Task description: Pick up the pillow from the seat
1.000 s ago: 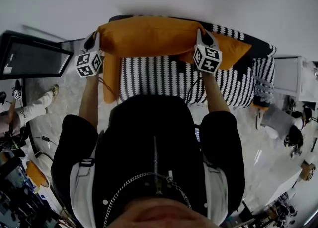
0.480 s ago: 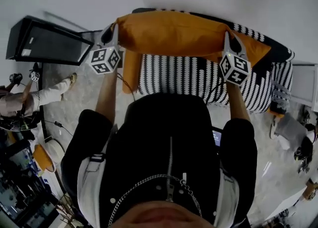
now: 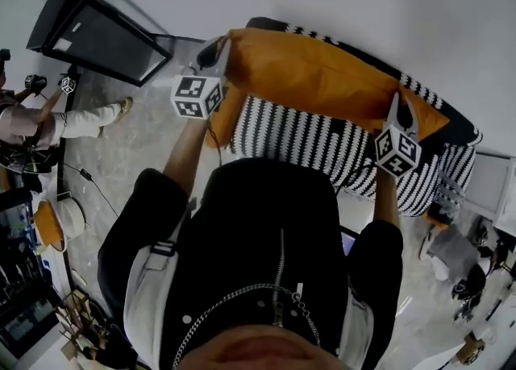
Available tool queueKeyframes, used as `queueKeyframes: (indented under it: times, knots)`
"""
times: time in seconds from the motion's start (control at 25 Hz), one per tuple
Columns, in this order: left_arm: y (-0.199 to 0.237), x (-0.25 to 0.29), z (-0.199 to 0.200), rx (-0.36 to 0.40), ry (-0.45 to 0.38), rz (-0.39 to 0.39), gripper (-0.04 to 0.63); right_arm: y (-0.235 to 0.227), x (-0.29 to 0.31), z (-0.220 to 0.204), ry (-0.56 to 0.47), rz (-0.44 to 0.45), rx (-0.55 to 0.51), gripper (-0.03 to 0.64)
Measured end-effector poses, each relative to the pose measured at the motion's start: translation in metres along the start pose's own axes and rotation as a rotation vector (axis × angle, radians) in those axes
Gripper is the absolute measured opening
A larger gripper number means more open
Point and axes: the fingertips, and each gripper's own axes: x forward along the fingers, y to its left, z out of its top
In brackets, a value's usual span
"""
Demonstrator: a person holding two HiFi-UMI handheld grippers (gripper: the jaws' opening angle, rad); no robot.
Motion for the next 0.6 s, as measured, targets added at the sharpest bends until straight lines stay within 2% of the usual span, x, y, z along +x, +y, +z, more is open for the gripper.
queueKeyframes:
  times: [0.6]
  knots:
    - [0.0035,0.0038,-0.0036,-0.010,0.000,-0.013,0.043,0.0024,0.0018,-0.0025,-0.004,-0.007,-0.012,0.032]
